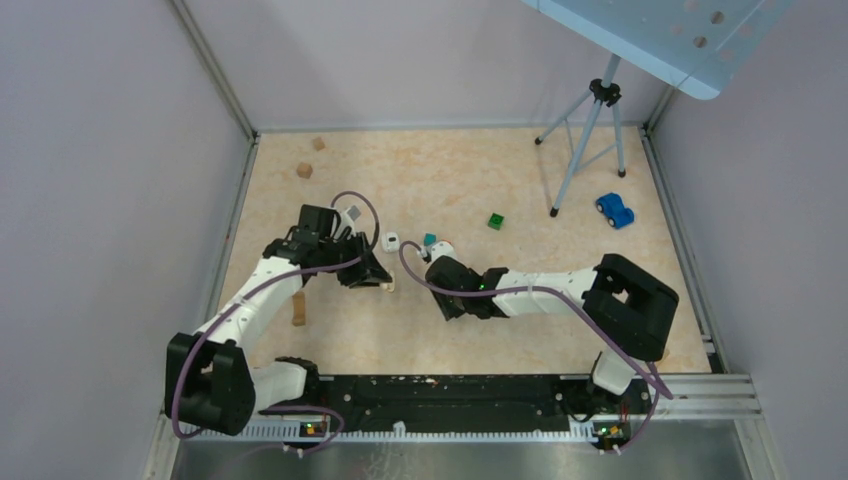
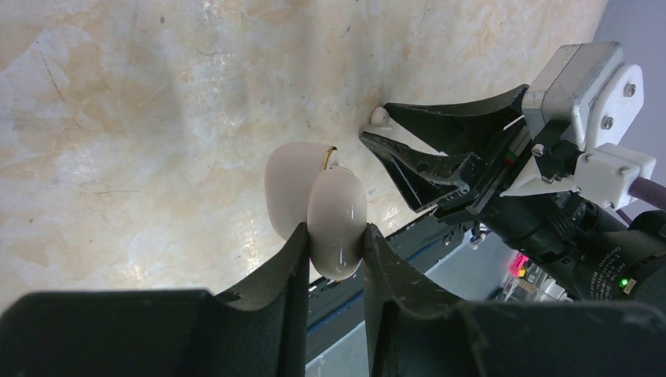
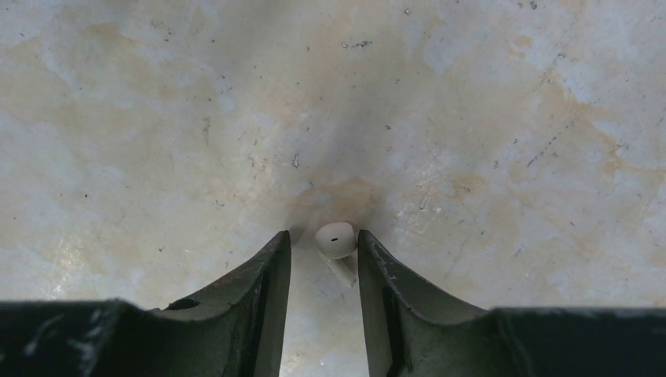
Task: Insert the wireless bluetooth earbuds into the charging case
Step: Pick up the left earbud from the center of the board.
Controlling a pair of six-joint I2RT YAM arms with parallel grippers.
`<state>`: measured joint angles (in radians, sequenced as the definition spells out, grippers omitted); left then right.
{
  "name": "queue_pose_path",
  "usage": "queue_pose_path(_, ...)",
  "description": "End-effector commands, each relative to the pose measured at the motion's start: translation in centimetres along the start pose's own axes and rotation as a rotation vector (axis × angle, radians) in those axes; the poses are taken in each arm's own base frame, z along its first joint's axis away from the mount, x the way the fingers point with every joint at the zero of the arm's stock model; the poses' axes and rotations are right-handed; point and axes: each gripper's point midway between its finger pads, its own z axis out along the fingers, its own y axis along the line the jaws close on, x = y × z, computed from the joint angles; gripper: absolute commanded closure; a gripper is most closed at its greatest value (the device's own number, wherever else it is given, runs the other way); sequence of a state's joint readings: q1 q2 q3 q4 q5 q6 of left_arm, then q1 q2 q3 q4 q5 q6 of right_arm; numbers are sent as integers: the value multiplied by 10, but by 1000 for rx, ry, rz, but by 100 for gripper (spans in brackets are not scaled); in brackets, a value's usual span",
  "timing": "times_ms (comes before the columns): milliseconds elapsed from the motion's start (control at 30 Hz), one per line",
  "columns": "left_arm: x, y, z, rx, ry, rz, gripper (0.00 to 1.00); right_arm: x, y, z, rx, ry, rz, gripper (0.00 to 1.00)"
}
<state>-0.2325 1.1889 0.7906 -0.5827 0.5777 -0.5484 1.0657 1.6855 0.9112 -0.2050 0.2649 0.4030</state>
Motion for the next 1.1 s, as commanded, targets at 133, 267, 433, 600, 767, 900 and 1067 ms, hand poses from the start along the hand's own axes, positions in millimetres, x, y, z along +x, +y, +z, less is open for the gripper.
queue_pose_path(133,-18,-17,-3,32,-48,46,100,13,-2,8,-3,45,15,76)
queue_pose_path(267,-17,-15,-3,24,-49,54,100,13,-4,5,3,39,35,84)
queue_pose_path(433,-7,-28,-2,118,-3,70,100,0,-4,-12,-37,-21,101,88)
queue_pose_path(600,7,-51,-4,283,44,55,100,-39,-2,-52,-152,-197,262,89)
queue_pose_path(767,8,-71,-10,390,43,35,100,-99,7,-127,-361,-539,409,91)
queue_pose_path(900,5,-85,-18,442,37,-43,100,-126,0,-173,-457,-761,483,92)
queue_pose_path(1067,-1,-99,-27,486,21,-90,100,-148,2,-207,-570,-912,544,93)
